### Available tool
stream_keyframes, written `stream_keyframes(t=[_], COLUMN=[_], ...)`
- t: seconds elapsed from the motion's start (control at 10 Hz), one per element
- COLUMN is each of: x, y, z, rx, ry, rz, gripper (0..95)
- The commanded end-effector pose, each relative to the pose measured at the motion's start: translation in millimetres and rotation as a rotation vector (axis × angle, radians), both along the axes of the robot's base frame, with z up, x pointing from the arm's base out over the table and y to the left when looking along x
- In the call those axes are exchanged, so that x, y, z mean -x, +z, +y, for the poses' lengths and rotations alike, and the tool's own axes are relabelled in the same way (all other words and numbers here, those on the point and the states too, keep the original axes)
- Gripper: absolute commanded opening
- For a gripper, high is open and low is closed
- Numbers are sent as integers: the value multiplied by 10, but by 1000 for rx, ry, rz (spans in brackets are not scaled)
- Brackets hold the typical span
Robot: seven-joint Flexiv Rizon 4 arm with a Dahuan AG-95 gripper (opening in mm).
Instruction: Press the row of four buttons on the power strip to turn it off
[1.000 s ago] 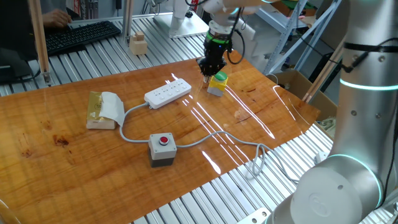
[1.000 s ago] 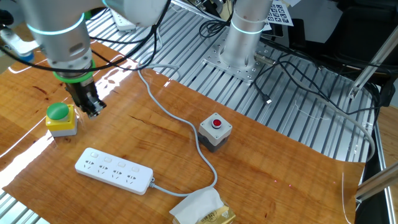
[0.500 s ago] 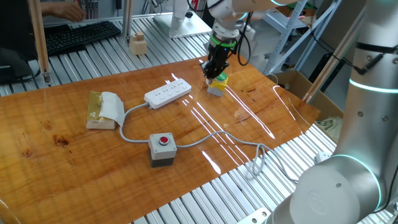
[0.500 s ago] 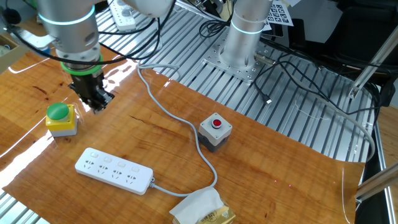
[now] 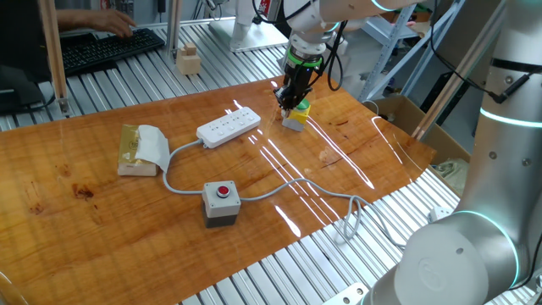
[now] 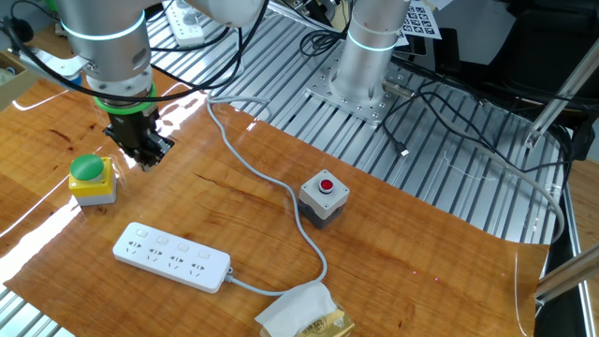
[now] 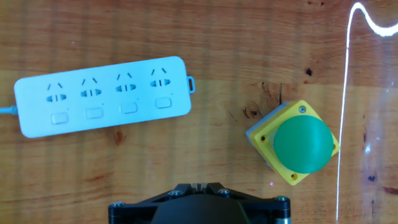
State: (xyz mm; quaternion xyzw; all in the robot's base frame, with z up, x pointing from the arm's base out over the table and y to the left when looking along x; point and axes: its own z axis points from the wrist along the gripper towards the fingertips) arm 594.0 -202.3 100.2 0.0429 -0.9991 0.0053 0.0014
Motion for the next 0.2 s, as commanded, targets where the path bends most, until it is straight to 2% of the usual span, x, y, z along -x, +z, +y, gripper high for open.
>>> stream_keyframes(t=[0.1, 0.2], x=[35, 45], y=[14, 21], z=[8, 14], rx=[2, 3], ry=[13, 13], rz=[4, 4], gripper=[0, 0])
